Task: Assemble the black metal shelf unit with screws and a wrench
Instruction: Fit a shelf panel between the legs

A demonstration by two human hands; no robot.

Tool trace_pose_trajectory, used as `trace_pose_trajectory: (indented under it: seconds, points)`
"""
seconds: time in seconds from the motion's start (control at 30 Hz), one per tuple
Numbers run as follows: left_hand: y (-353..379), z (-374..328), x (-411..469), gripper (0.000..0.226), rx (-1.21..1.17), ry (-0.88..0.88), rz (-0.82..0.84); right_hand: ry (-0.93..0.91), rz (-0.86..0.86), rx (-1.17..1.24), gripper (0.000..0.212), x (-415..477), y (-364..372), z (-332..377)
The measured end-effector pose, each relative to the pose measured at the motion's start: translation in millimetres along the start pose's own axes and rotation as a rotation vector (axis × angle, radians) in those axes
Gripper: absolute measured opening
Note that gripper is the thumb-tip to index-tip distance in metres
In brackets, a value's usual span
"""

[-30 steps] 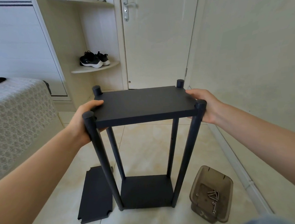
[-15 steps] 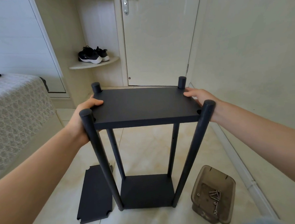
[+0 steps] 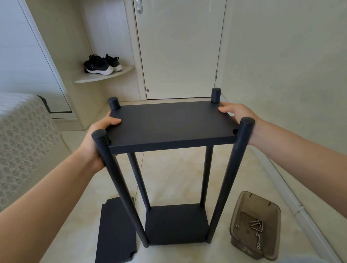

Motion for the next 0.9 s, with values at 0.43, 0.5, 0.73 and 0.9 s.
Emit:
trace_pose_trajectory:
  seconds: [0.43,0.5,0.73,0.9]
  points:
    - [-1.7,2.8,1.7,0.026,-0.031,0.064,0.101,0.086,-0.040,-0.016,0.028,-20.6,-6.4,-7.6]
    - [-0.3,3.1,-0.3,0.027,-0.034,0.068,0.111,0.087,0.007,0.047,0.030,-25.4,-10.4,-11.4]
    - [2.6,2.8,-6.1,0.028,-0.034,0.058,0.105,0.062,0.121,0.063,0.030,-48.6,-29.0,-17.0]
    - [-0.5,-1.3,-8.1,0.033,-0.019,0.044,0.101,0.039,0.239,0.086,0.041,-65.5,-44.5,-18.1]
Point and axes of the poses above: each hand's wrist, its own x-axis towards the middle knuckle, its own y-axis out of the palm, z = x × y, the point moved 3 cm from there along x, towards the middle knuckle, and after that the axes turned 11 degrees about y, right-handed, at the moved point
